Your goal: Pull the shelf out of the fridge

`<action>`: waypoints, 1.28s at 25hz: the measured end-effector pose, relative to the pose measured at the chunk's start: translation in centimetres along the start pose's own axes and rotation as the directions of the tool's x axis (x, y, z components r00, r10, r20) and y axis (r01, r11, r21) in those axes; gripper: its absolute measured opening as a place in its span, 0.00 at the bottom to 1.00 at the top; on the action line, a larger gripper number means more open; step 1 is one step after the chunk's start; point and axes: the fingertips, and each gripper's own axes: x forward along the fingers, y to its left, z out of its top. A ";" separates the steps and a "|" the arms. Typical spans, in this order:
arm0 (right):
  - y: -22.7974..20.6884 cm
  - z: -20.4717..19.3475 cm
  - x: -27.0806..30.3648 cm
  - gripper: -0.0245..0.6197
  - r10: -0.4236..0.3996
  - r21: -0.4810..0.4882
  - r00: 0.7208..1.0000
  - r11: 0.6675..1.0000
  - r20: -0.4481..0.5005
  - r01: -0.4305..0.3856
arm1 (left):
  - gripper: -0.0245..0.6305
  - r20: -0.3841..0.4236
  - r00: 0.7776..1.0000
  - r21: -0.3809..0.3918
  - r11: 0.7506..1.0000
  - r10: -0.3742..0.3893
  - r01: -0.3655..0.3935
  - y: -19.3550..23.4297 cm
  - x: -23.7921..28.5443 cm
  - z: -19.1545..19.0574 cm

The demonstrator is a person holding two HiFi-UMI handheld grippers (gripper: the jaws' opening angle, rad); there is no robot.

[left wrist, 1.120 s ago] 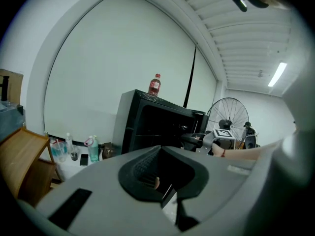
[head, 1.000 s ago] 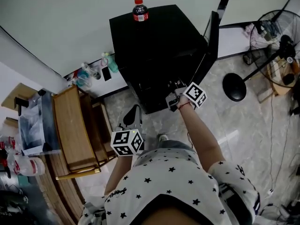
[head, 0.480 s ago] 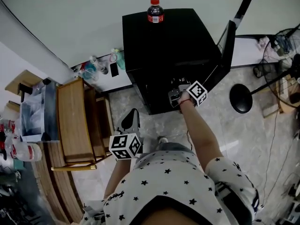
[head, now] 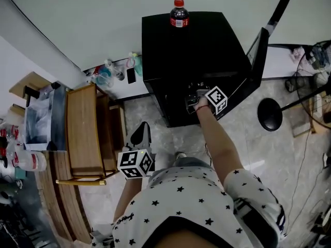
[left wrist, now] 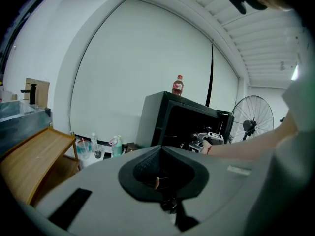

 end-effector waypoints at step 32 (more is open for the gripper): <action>-0.6 -0.5 -1.0 0.07 -0.042 0.063 0.998 0.997 0.055 0.039 | 0.06 0.028 0.999 -0.029 0.999 0.031 -0.030 0.7 -1.3 -0.6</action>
